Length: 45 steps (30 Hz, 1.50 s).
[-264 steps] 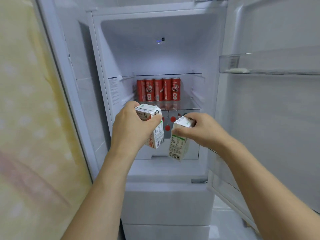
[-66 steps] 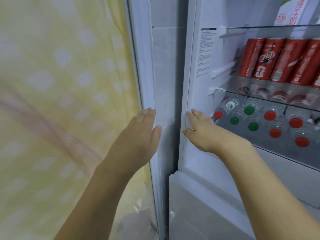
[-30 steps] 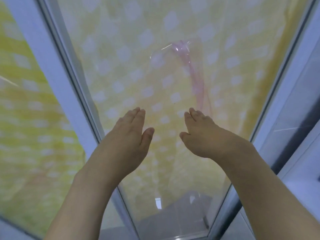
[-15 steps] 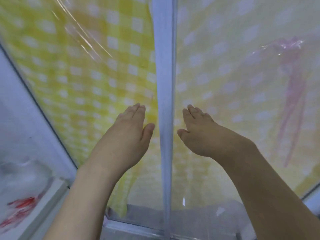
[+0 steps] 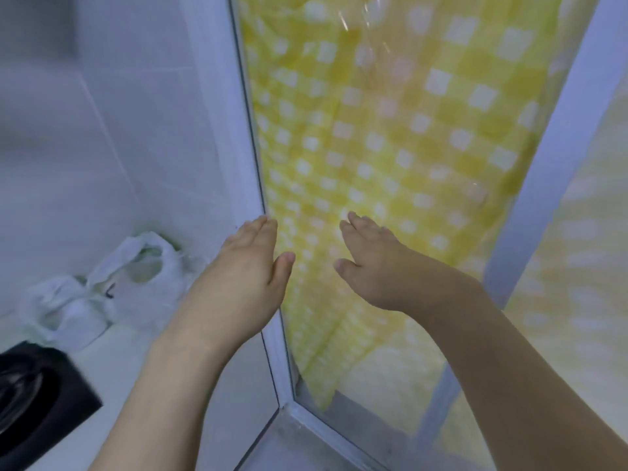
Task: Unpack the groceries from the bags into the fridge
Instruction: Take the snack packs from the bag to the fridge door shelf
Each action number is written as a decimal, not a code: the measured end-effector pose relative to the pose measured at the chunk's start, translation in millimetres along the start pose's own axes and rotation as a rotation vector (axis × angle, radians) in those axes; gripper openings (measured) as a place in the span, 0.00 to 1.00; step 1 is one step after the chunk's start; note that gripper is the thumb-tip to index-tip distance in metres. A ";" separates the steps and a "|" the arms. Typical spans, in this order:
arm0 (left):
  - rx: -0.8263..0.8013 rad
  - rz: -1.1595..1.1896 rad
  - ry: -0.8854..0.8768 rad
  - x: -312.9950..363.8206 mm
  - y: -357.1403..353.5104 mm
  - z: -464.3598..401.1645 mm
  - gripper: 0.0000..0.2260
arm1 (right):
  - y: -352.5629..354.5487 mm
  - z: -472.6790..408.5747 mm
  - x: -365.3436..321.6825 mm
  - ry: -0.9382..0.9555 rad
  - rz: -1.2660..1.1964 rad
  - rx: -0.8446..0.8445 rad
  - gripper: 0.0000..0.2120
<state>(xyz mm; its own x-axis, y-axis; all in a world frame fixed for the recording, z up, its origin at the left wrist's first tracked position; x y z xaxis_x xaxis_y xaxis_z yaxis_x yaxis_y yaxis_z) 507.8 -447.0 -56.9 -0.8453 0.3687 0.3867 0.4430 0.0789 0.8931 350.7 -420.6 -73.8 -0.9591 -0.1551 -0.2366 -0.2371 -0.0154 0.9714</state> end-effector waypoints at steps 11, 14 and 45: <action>0.062 -0.074 0.323 -117.8 34.9 5.9 0.27 | -39.0 -98.2 -88.4 0.277 -0.052 -0.104 0.29; 0.082 -0.097 0.416 -144.7 41.2 3.2 0.27 | -50.3 -129.8 -105.8 0.352 -0.051 -0.135 0.30; 0.126 -0.127 0.710 -409.4 73.3 -165.1 0.25 | -140.4 -465.7 -241.3 0.590 -0.088 -0.318 0.28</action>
<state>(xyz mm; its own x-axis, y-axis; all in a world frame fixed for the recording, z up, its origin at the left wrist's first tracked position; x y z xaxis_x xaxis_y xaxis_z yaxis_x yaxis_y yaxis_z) 837.0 -745.1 -111.9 -0.8636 -0.3362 0.3757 0.3233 0.2024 0.9244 687.3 -841.1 -142.8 -0.6719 -0.6523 -0.3508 -0.1669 -0.3282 0.9298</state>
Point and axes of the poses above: each hand's wrist, its own z-axis away from the middle knuckle, its own y-axis out of the back of the hand, x = y × z, the point moved 7 cm from there along -z, towards the middle knuckle, and after that the axes turned 11 degrees about y, right-handed, at the moved point
